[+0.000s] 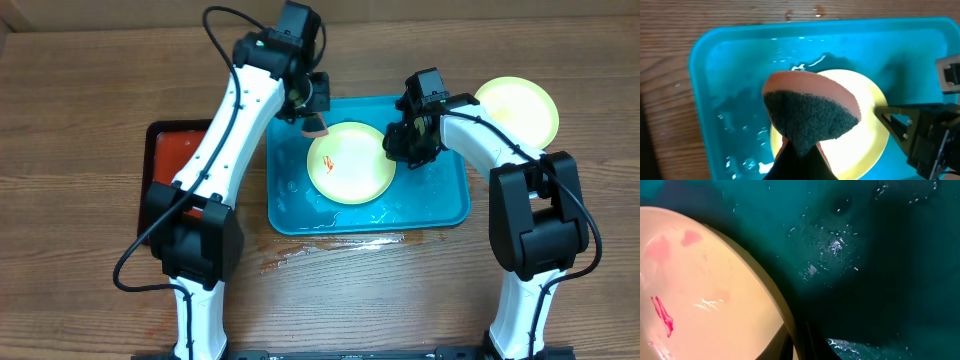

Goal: Clean dirty plates on tray and stack at the side
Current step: 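Hold the yellow plate with the right gripper and scrub it with the left sponge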

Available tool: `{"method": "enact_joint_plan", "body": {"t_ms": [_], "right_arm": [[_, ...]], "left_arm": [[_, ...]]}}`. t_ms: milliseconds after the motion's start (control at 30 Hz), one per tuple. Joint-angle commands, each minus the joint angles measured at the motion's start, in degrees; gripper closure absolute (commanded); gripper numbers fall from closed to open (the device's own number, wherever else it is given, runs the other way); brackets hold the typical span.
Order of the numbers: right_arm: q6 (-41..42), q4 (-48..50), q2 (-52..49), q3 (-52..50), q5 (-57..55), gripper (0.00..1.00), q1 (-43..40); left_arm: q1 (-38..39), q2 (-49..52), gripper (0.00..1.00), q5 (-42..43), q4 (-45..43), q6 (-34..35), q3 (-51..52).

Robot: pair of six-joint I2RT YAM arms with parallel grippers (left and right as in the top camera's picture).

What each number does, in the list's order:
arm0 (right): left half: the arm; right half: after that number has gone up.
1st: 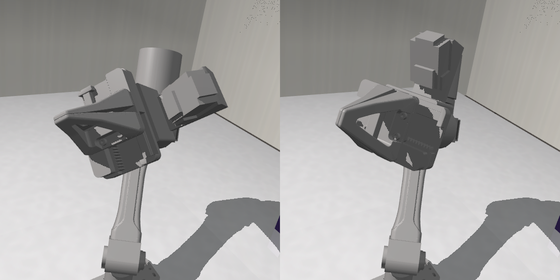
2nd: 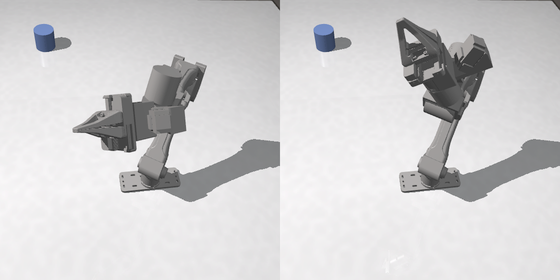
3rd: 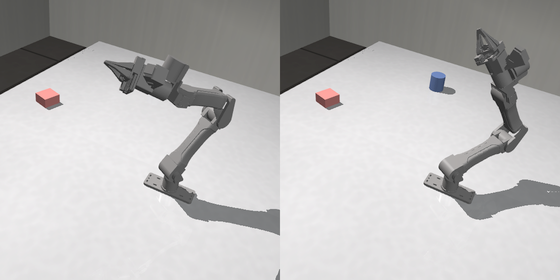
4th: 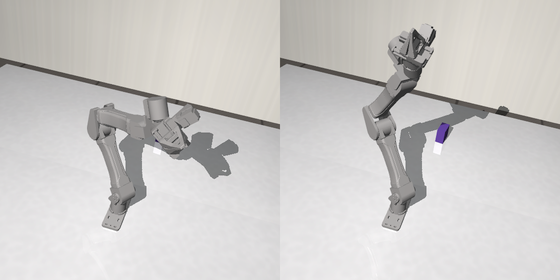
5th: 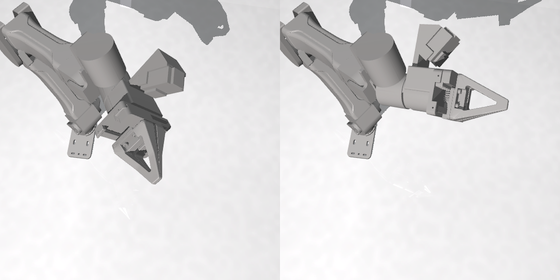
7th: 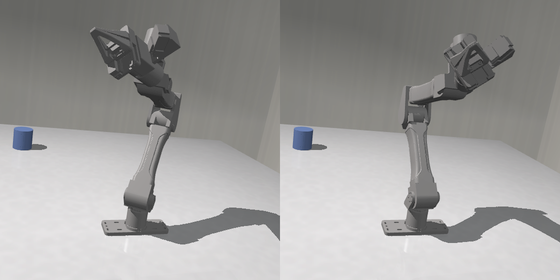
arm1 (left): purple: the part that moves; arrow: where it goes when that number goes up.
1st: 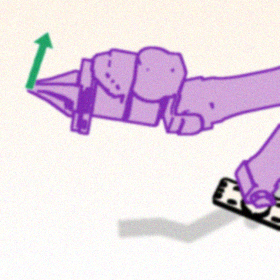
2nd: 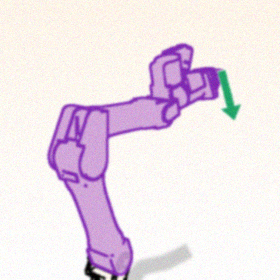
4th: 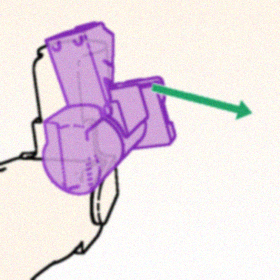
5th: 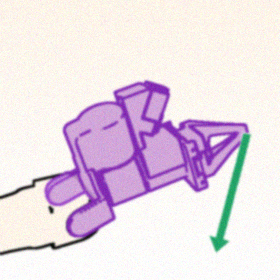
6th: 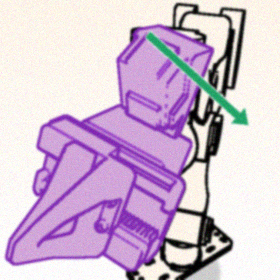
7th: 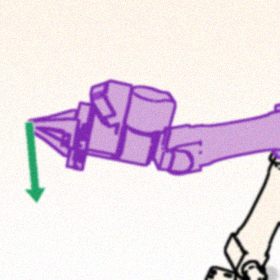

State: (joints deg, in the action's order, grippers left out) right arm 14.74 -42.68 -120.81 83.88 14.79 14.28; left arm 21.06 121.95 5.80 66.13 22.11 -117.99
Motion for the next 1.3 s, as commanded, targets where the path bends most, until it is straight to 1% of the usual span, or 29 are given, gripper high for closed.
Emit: {"method": "enact_joint_plan", "body": {"t_ms": [0,100,200,300,500,733,967,1167,1267], "right_arm": [[1.84,0.13,0.17,-0.31,-2.32,0.9,0.24],[2.12,0.42,0.2,-0.31,-2.32,0.96,0.24],[5.16,1.22,0.17,-0.31,-2.32,0.96,0.24],[7.82,1.86,0.17,-0.31,-2.32,0.96,0.24],[3.1,1.6,0.17,-0.31,-2.32,0.96,0.24],[2.8,1.55,0.2,-0.31,-2.1,0.96,0.24],[2.82,1.55,0.2,-0.31,-1.88,0.96,0.24],[2.84,1.38,0.2,-0.31,-1.66,0.96,0.24],[2.82,0.92,0.2,-0.31,-1.68,0.96,0.24]], "left_arm": [[1.27,-0.37,0.96,1.92,-1.6,0.92,3.23],[2.29,-0.37,0.96,4.66,-4.85,1.09,6.21],[3.58,-0.37,0.96,7.3,-9.88,1.6,9.84],[5.29,-0.35,0.96,7.34,-15.58,4.79,13.9],[6.45,-0.35,0.96,7.08,-24.17,4.96,18.21],[6.45,-0.33,0.96,4.31,-32.2,4.98,23.45],[6.45,0.55,0.96,3.8,-34.34,5.18,25.2],[6.14,4.83,0.96,1.07,-34.8,5.09,25.22],[5.29,5.22,0.96,-5.09,-32.98,4.92,25.22]]}}
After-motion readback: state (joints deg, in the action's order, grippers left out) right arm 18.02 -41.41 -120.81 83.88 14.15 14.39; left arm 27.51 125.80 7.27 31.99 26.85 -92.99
